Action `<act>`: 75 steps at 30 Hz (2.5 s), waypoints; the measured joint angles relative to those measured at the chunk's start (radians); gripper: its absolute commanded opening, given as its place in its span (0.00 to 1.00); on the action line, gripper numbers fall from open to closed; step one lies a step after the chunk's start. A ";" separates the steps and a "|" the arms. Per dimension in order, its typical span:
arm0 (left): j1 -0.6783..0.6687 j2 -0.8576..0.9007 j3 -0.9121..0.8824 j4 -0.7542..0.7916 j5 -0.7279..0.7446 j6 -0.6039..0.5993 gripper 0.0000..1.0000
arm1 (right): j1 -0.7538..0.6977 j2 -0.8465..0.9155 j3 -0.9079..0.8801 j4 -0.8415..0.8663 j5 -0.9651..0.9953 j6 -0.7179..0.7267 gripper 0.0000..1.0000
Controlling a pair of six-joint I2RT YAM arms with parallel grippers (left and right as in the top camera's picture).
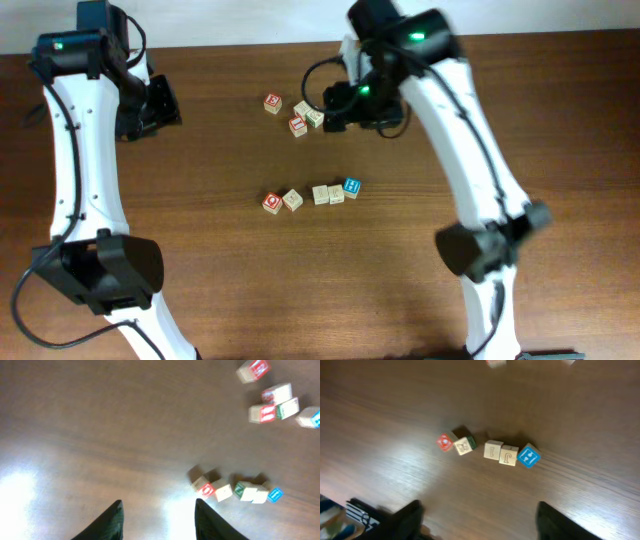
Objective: Rotate 5 blocks
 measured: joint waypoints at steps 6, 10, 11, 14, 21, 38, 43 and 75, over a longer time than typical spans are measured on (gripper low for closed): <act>-0.128 -0.052 -0.047 -0.031 -0.100 -0.013 0.33 | 0.000 -0.323 -0.178 0.008 0.079 0.004 0.98; -0.200 -0.059 -0.282 0.189 -0.106 0.058 0.14 | 0.000 -0.256 -0.568 0.116 0.032 -0.050 0.72; -0.203 -0.060 -0.346 0.253 -0.098 0.092 0.11 | 0.000 -0.233 -0.719 0.221 -0.015 -0.067 0.48; -0.201 -0.053 -0.548 0.430 -0.067 0.146 0.10 | 0.000 -0.227 -0.913 0.398 -0.074 -0.055 0.46; -0.202 -0.053 -0.820 0.680 0.076 0.244 0.04 | 0.003 -0.228 -1.149 0.697 -0.100 0.035 0.44; -0.275 -0.053 -0.940 0.731 0.148 0.090 0.00 | 0.154 -0.228 -1.157 0.773 0.107 0.241 0.32; -0.275 -0.053 -0.940 0.742 0.233 0.068 0.00 | 0.154 -0.228 -1.157 0.785 0.107 0.245 0.32; -0.402 -0.053 -0.936 0.726 0.168 -0.172 0.00 | -0.118 -0.227 -1.160 0.745 0.103 0.183 0.33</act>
